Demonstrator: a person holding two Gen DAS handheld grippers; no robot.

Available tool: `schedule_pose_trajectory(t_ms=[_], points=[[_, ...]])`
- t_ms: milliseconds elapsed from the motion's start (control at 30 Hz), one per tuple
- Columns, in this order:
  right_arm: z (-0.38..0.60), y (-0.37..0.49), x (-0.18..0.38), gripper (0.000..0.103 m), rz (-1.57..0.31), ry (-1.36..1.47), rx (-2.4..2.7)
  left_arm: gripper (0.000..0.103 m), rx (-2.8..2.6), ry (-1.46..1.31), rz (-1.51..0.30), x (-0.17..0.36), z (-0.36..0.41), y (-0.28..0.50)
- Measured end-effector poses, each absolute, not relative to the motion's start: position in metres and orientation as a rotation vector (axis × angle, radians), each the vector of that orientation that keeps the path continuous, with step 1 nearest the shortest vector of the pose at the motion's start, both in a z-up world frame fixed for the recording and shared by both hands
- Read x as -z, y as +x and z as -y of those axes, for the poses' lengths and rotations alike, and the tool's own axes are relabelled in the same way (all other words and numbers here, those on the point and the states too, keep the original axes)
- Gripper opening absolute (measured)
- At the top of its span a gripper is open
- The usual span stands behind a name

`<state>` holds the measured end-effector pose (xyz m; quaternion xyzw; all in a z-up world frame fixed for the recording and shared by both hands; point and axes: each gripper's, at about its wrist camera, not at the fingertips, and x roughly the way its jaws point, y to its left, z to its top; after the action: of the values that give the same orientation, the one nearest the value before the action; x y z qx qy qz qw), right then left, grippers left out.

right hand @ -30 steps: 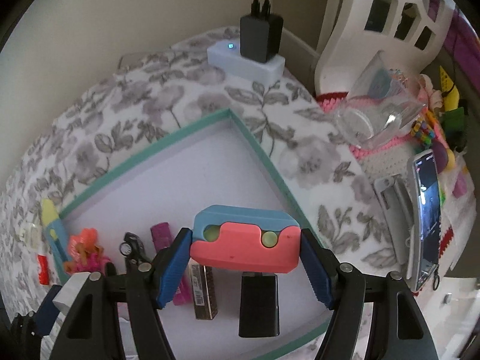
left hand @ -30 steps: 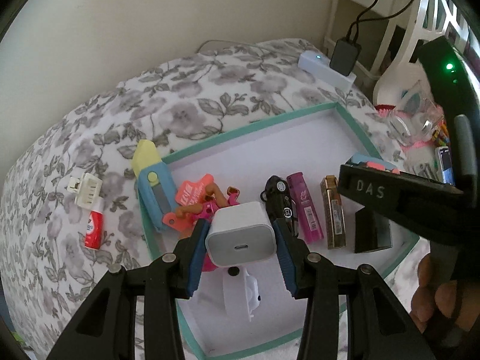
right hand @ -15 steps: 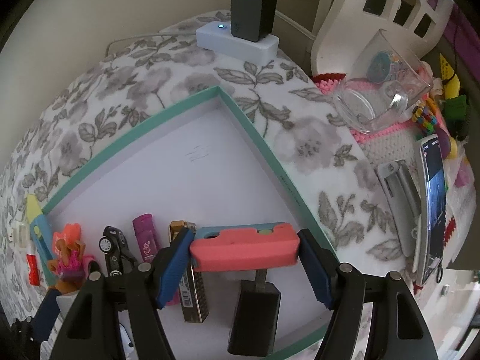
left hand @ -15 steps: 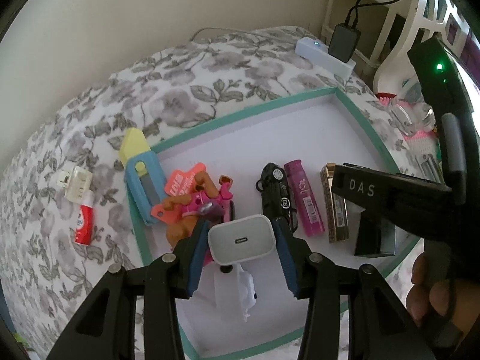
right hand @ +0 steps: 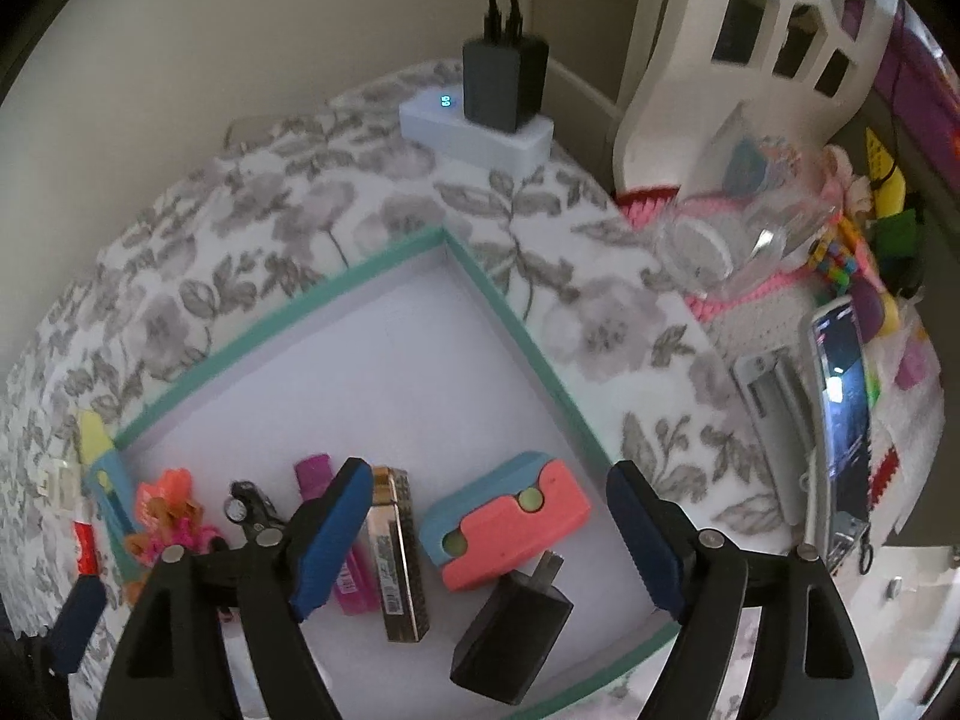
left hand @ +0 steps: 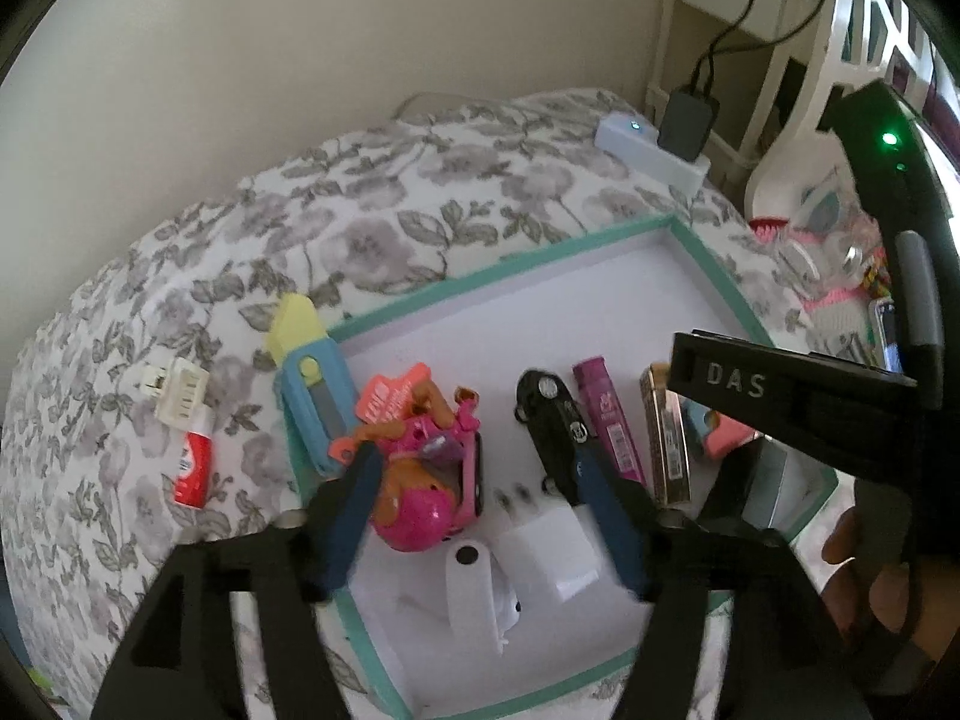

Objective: Organize rigid objects
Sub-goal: 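Lower into tray and open left tool while right tool releases case, then withdraw both open tools from the tray toward the clip and glue bottle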

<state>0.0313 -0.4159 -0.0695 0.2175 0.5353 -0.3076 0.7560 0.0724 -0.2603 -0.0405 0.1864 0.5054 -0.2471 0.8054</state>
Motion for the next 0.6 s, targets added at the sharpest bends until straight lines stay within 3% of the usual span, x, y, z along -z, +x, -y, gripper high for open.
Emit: schedule_pose_trajectory(t_ms=[200, 267, 600], points=[[0.412, 0.029, 0.04, 0.083, -1.085, 0.454, 0.678, 0.077, 0.488, 0.338, -1.045, 0.024, 0.25, 0.079], [0.41, 0.028, 0.032, 0.083, -1.063, 0.445, 0.677, 0.083, 0.454, 0.308, -1.028, 0.018, 0.242, 0.085], [0.403, 0.031, 0.019, 0.083, -1.03, 0.42, 0.655, 0.083, 0.27, 0.157, -1.007, 0.004, 0.2, 0.112]])
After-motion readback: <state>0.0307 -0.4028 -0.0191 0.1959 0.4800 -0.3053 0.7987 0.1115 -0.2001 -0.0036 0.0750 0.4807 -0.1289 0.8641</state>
